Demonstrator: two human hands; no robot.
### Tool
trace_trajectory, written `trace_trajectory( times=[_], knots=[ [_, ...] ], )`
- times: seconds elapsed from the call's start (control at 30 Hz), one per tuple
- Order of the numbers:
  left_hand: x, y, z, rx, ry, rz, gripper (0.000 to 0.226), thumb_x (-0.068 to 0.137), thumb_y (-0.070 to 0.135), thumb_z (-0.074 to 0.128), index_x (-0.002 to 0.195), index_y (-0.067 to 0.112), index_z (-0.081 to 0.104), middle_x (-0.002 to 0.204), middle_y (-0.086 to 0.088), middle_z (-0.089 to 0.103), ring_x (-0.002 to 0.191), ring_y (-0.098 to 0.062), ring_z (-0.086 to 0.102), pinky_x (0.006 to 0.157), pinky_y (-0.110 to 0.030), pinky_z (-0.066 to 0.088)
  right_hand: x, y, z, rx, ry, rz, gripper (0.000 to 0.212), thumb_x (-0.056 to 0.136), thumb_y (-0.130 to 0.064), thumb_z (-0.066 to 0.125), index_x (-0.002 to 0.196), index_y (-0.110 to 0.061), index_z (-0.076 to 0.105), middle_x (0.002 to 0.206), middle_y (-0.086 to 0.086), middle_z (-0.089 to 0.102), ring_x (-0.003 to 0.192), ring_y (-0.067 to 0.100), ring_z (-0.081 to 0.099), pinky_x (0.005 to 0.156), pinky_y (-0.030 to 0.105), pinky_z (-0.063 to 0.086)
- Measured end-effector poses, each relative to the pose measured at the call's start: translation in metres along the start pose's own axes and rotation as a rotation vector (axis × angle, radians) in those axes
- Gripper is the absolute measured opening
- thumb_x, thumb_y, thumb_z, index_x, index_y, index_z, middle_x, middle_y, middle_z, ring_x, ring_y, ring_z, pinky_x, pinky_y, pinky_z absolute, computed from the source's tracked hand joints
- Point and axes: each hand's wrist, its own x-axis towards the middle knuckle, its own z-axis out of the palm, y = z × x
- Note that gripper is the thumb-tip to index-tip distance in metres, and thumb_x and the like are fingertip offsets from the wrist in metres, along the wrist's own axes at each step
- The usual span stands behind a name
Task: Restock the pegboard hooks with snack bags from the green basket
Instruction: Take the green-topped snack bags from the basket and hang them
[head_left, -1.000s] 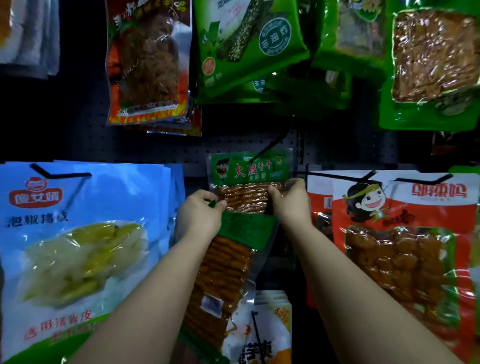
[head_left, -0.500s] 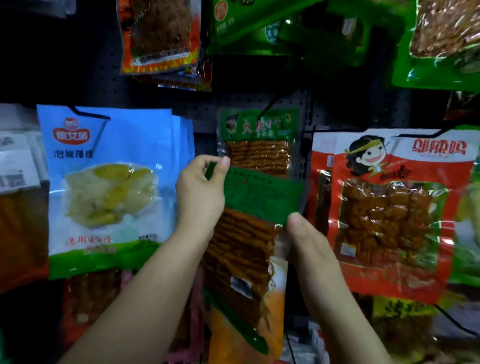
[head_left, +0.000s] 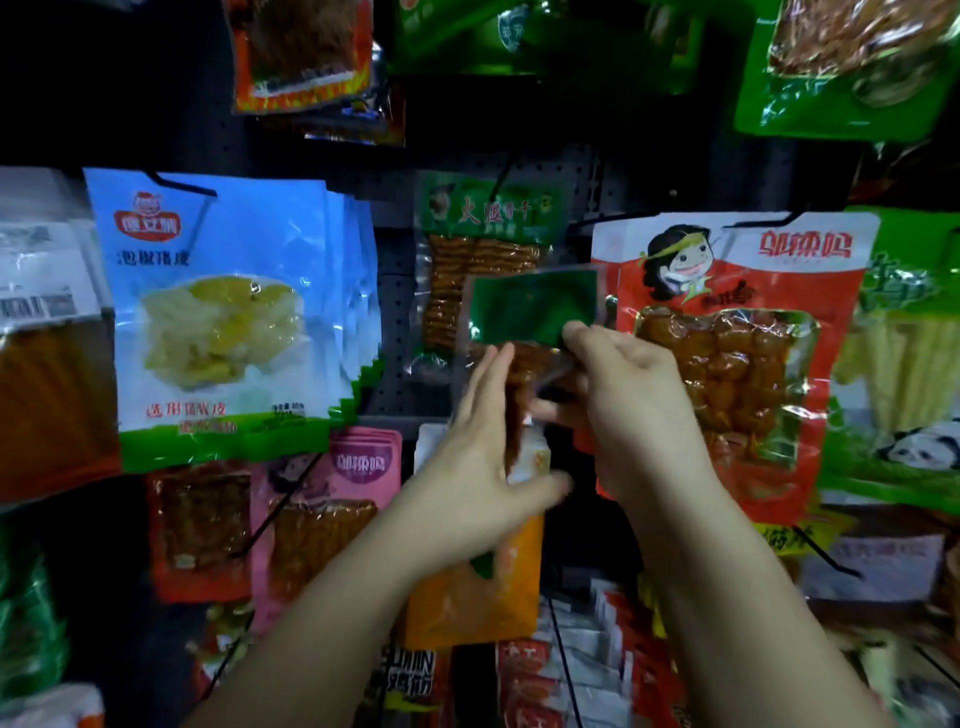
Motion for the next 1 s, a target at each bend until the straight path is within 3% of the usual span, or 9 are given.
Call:
trace_trajectory(
  times=[0.07, 0.13, 0.2, 0.27, 0.37, 0.5, 0.6, 0.77, 1.0],
  knots=[
    [0.009, -0.002, -0.002, -0.061, 0.117, -0.011, 0.088, 0.085, 0.017, 0.058, 0.143, 0.052, 0.003, 0.145, 0.008, 0.038, 0.109, -0.007, 0.056, 0.071, -0.012, 0.049, 0.002, -0.005, 0.005, 0.018, -0.114, 0.031, 0.037, 0.096, -0.019, 0.053, 0.065, -0.011, 0.071, 0.063, 0.005, 0.069, 0.060, 0.016, 0.067, 0.056, 0.027, 0.058],
    [0.015, -0.007, -0.008, -0.131, 0.296, -0.035, 0.068, 0.087, 0.007, 0.057, 0.140, 0.040, 0.032, 0.122, 0.008, 0.061, 0.102, -0.007, 0.061, 0.079, -0.018, 0.048, 0.003, -0.010, 0.005, -0.080, -0.229, 0.003, 0.032, 0.094, -0.029, 0.057, 0.078, -0.008, 0.074, 0.079, 0.005, 0.075, 0.078, 0.016, 0.072, 0.074, 0.031, 0.060],
    [0.017, -0.013, -0.013, -0.371, 0.384, -0.109, 0.045, 0.087, 0.000, 0.059, 0.119, 0.032, 0.055, 0.101, 0.010, 0.070, 0.097, -0.009, 0.066, 0.085, -0.026, 0.052, 0.005, -0.012, -0.004, -0.142, -0.295, -0.039, 0.029, 0.092, -0.036, 0.059, 0.082, -0.015, 0.076, 0.086, -0.003, 0.076, 0.086, 0.007, 0.072, 0.075, 0.023, 0.058],
    [0.015, -0.018, -0.021, -0.640, 0.413, -0.173, 0.039, 0.086, -0.003, 0.060, 0.100, 0.034, 0.061, 0.082, 0.013, 0.073, 0.080, -0.007, 0.070, 0.067, -0.025, 0.058, 0.008, -0.008, -0.014, -0.169, -0.220, -0.134, 0.019, 0.091, -0.031, 0.061, 0.092, -0.020, 0.076, 0.091, -0.006, 0.076, 0.088, 0.003, 0.070, 0.071, 0.013, 0.052],
    [0.011, -0.025, -0.033, -0.799, 0.418, -0.169, 0.039, 0.083, 0.000, 0.063, 0.099, 0.035, 0.061, 0.080, 0.015, 0.074, 0.073, -0.007, 0.071, 0.054, -0.023, 0.055, 0.013, 0.006, -0.024, -0.337, 0.026, -0.222, 0.021, 0.090, -0.025, 0.064, 0.109, -0.020, 0.068, 0.103, -0.005, 0.071, 0.091, 0.001, 0.063, 0.075, 0.009, 0.046],
    [0.009, -0.025, -0.037, -0.887, 0.388, -0.126, 0.045, 0.073, 0.008, 0.071, 0.111, 0.030, 0.059, 0.091, 0.008, 0.074, 0.081, -0.012, 0.072, 0.059, -0.026, 0.056, 0.008, 0.017, -0.020, -0.110, -0.175, 0.077, 0.069, 0.074, -0.048, 0.070, 0.135, -0.028, 0.046, 0.107, -0.017, 0.062, 0.094, 0.000, 0.064, 0.072, 0.010, 0.052],
    [0.009, -0.022, -0.038, -0.935, 0.327, -0.062, 0.048, 0.063, 0.013, 0.072, 0.109, 0.023, 0.061, 0.097, 0.000, 0.074, 0.088, -0.017, 0.071, 0.065, -0.027, 0.057, 0.008, 0.019, -0.017, 0.145, -0.334, 0.116, 0.054, 0.077, -0.035, 0.074, 0.125, -0.022, 0.055, 0.111, 0.000, 0.072, 0.099, 0.016, 0.070, 0.082, 0.031, 0.058],
    [0.028, -0.011, -0.067, -0.965, 0.426, 0.061, 0.043, 0.067, 0.019, 0.066, 0.109, 0.021, 0.057, 0.087, 0.004, 0.075, 0.077, -0.008, 0.071, 0.061, -0.020, 0.055, 0.007, 0.016, -0.016, 0.170, -0.269, 0.004, 0.032, 0.072, -0.027, 0.074, 0.101, -0.026, 0.062, 0.100, 0.004, 0.074, 0.092, 0.021, 0.072, 0.074, 0.029, 0.057],
    [0.055, 0.009, -0.089, -0.691, 0.581, 0.251, 0.015, 0.069, 0.026, 0.072, 0.083, 0.022, 0.069, 0.080, 0.003, 0.076, 0.075, -0.013, 0.073, 0.062, -0.023, 0.056, 0.002, 0.007, -0.007, 0.225, -0.233, -0.096, 0.035, 0.069, -0.019, 0.074, 0.101, -0.013, 0.062, 0.094, 0.008, 0.075, 0.087, 0.021, 0.073, 0.069, 0.023, 0.056]
  ],
)
